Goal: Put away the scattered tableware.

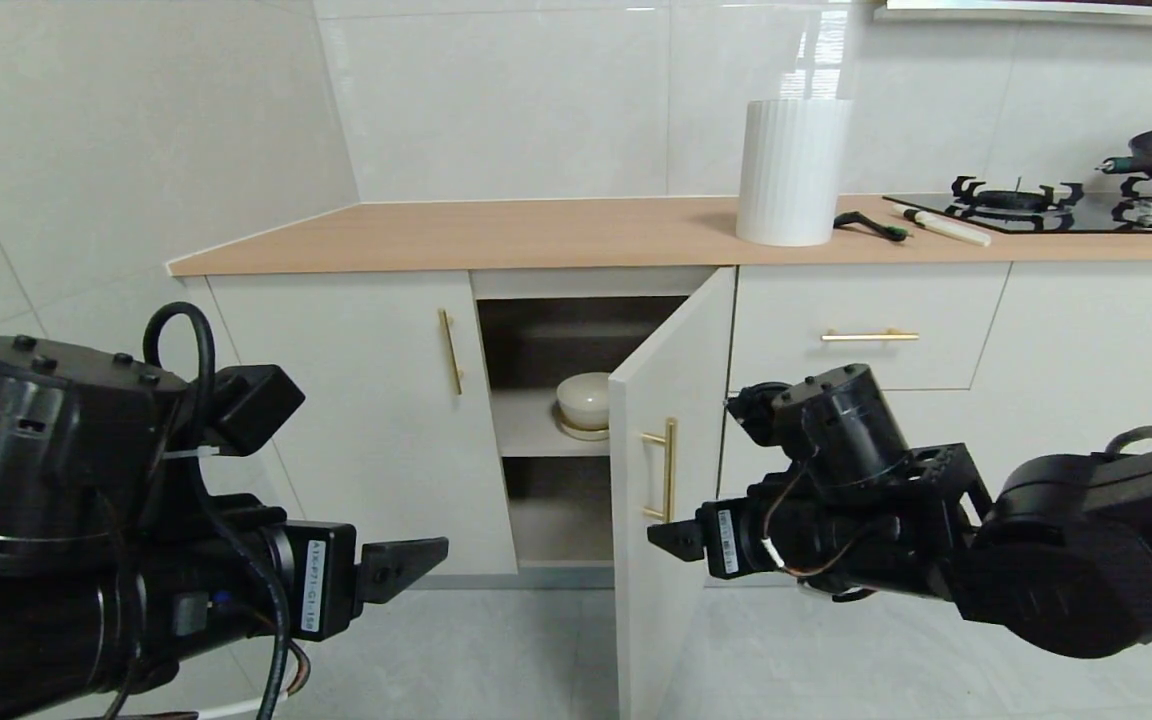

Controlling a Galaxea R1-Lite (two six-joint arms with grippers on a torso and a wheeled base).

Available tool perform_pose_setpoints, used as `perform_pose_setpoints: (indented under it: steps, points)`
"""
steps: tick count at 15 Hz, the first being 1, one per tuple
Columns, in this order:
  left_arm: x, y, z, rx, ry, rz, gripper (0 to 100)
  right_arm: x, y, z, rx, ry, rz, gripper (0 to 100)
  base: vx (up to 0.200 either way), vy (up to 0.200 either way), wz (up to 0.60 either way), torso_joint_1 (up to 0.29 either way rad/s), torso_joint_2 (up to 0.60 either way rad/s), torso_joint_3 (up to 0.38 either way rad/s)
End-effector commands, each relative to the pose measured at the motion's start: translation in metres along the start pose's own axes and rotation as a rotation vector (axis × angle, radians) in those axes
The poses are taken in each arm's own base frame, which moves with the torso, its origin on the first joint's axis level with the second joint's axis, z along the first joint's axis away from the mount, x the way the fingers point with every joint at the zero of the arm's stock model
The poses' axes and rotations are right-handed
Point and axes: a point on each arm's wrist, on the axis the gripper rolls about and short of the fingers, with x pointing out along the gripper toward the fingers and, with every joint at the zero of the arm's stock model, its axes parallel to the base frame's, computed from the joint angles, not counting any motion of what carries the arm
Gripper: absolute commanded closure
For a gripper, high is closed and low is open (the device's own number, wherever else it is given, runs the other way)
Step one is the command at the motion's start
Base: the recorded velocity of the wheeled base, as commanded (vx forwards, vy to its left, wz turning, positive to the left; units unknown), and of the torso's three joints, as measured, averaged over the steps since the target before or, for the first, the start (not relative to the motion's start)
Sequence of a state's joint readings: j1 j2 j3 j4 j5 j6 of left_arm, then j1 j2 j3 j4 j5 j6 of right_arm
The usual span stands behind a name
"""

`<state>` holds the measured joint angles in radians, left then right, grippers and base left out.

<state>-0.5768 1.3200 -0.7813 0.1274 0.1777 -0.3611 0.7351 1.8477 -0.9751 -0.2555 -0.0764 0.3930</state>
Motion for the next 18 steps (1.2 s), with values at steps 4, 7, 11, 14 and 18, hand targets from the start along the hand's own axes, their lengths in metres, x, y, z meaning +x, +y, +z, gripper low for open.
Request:
perform_pose_setpoints:
  steps: [4, 7, 11, 14, 18]
  points:
    - [-0.004, 0.0, 0.002, -0.003, -0.017, -0.004, 0, 0.004, -0.072, 0.031, 0.086, -0.094, -0.209, 0, 0.0, 0.0, 0.0, 0.0, 0.0, 0.0]
    - [-0.004, 0.0, 0.002, -0.003, -0.019, -0.005, 0, 0.054, -0.101, 0.037, 0.163, -0.164, -0.312, 0, 0.0, 0.0, 0.0, 0.0, 0.0, 0.0]
    - [-0.004, 0.0, 0.003, -0.005, -0.024, -0.007, 0, 0.081, -0.083, 0.034, 0.194, -0.18, -0.254, 0, 0.0, 0.0, 0.0, 0.0, 0.0, 0.0]
    - [-0.007, 0.0, 0.003, -0.004, -0.04, -0.015, 0, 0.086, -0.068, 0.026, 0.206, -0.158, -0.219, 0, 0.0, 0.0, 0.0, 0.0, 0.0, 0.0]
    - [-0.011, 0.001, 0.004, -0.006, -0.053, -0.021, 0, 0.09, -0.047, 0.019, 0.244, -0.141, -0.145, 0, 0.0, 0.0, 0.0, 0.0, 0.0, 0.0]
